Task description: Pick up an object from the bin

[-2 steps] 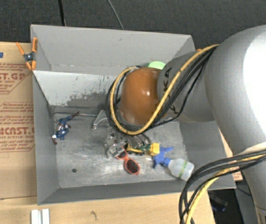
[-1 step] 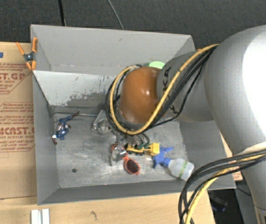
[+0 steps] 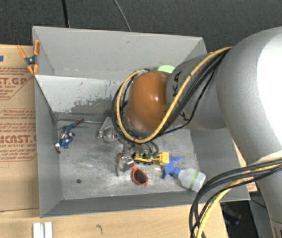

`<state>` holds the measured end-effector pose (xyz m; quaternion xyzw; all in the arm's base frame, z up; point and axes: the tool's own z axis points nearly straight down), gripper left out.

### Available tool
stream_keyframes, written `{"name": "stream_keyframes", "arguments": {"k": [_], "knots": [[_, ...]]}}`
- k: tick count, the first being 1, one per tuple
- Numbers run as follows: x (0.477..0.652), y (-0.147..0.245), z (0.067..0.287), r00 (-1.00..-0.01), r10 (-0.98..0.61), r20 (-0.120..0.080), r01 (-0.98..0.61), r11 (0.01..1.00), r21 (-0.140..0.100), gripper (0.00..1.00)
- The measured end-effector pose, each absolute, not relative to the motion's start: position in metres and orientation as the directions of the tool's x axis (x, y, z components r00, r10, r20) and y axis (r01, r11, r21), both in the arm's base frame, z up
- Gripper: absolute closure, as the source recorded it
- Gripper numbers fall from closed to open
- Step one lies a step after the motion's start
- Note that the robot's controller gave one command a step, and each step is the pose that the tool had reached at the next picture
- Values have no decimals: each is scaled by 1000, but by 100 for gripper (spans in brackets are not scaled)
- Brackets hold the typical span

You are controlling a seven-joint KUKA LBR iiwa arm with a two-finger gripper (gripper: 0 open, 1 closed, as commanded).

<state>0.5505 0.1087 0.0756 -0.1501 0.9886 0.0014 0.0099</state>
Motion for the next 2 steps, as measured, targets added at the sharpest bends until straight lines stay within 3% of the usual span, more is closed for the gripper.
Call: {"name": "stream_keyframes", "arguments": {"k": [1,2], "knots": [[543,94,75,-900,-436,-18,-436,900,3,0],[542,60,74,-720,-693,-13,-694,720,-3,0]]}}
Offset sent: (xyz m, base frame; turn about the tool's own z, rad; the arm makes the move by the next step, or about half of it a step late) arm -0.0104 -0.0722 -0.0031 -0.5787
